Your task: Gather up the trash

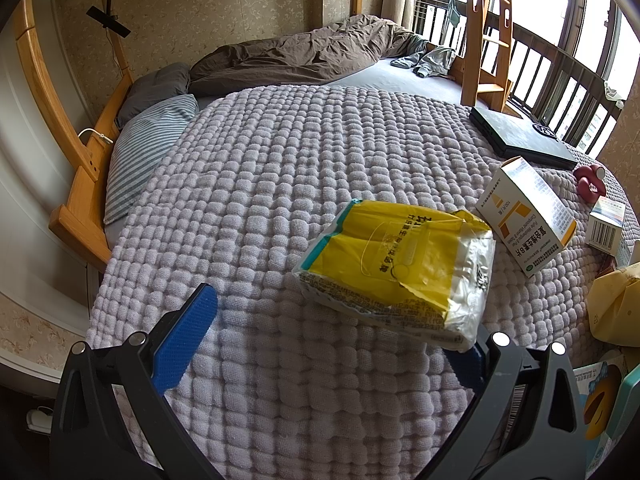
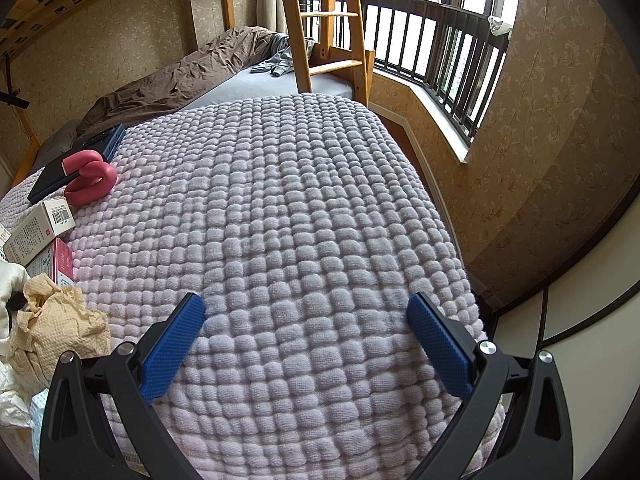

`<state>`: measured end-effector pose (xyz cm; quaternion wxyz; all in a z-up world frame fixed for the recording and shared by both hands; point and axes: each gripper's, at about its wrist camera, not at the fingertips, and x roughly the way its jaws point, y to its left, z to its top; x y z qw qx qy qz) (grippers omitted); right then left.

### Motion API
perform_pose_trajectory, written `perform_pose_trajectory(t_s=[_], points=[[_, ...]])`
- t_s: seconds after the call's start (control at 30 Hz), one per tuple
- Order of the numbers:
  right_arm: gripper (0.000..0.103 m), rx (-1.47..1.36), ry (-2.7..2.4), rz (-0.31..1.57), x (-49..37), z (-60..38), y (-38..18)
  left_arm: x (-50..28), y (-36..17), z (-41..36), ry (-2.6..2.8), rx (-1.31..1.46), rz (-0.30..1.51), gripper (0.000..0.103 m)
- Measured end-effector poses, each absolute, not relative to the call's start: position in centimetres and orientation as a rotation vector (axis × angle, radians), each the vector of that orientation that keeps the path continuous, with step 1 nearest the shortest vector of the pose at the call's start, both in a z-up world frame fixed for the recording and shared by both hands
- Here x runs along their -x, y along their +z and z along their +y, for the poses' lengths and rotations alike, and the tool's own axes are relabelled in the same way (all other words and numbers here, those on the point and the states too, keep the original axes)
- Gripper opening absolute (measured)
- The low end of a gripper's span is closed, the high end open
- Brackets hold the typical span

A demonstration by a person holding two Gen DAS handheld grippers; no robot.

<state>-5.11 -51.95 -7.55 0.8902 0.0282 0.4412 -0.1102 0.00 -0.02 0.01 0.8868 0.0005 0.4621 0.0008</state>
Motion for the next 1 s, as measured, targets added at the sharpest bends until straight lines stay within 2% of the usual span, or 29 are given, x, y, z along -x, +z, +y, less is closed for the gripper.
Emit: perform_pose_trajectory(t_s=[0.1,0.3,0.5,0.63,1.0], points=[[0.099,-0.052,-0.240,0.898,6.4,-51.6,-6.5,0.2,0.3,0.2,-0.001,0.001,0.973,0.102],[0.099,-0.025,-0.139,0.794,12.7,-48.8,-2.4,3.1,4.5,1.4,-0.086,0.143,0.910,0.102],[0.099,0.027,0.012,0.763,18.5,-43.9,0.5,7.7,7.6,-3.2,-0.299,0.170,0.886,0.102],[0.099,0.048,0.058,0.785,21.3,-40.7,-0.4,9.6,7.8,-6.4,-0.420,0.226,0.907,0.102],[0.099,0.055,0.058,0.840,21.3,-38.3,-4.4,10.6,6.2,-11.4,-0.565,0.312,0.967,0.102]])
